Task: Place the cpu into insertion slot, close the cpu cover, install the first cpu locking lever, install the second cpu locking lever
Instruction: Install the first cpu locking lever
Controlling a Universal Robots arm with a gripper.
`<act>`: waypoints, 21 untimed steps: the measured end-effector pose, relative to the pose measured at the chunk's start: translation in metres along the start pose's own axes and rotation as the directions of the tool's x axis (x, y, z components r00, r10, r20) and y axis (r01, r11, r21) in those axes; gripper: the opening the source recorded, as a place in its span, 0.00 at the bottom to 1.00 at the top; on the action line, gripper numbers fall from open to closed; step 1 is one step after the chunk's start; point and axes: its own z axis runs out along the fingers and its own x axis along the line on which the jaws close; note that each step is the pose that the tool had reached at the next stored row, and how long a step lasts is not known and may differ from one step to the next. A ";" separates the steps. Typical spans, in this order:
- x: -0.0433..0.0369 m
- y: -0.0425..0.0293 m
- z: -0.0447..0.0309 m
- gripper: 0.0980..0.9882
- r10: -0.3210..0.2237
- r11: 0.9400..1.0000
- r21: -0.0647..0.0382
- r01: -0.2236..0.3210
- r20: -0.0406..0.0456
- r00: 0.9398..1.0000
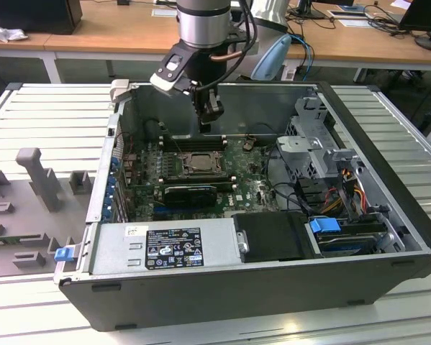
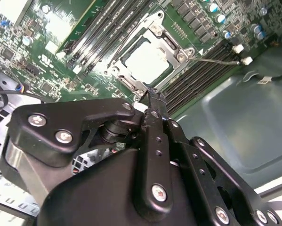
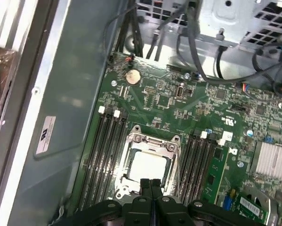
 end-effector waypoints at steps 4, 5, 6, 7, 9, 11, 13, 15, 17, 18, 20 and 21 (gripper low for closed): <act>0.0000 0.0000 0.0001 0.01 -0.068 0.998 0.001 0.068 -0.004 0.998; 0.0000 0.0000 0.0000 0.01 -0.080 0.997 0.001 0.080 -0.005 0.997; 0.0000 0.0000 0.0000 0.01 -0.089 0.996 0.001 0.089 -0.005 0.996; 0.0000 0.0000 0.0000 0.01 -0.099 0.995 0.001 0.099 -0.006 0.995; 0.0000 0.0000 0.0000 0.01 -0.133 0.991 0.001 0.133 -0.008 0.991; 0.0000 0.0000 0.0001 0.01 -0.163 0.987 0.001 0.163 -0.010 0.987; 0.0000 0.0000 0.0000 0.01 -0.179 0.984 0.001 0.179 -0.011 0.984; 0.0000 0.0000 0.0000 0.01 -0.199 0.980 0.001 0.199 -0.012 0.980; 0.0000 0.0000 0.0001 0.01 -0.218 0.976 0.001 0.218 -0.013 0.976; 0.0000 0.0000 0.0001 0.01 -0.230 0.973 0.001 0.230 -0.014 0.973; 0.0000 0.0000 0.0000 0.01 -0.245 0.969 0.001 0.245 -0.015 0.969; 0.0000 0.0000 0.0000 0.01 -0.259 0.966 0.001 0.259 -0.015 0.966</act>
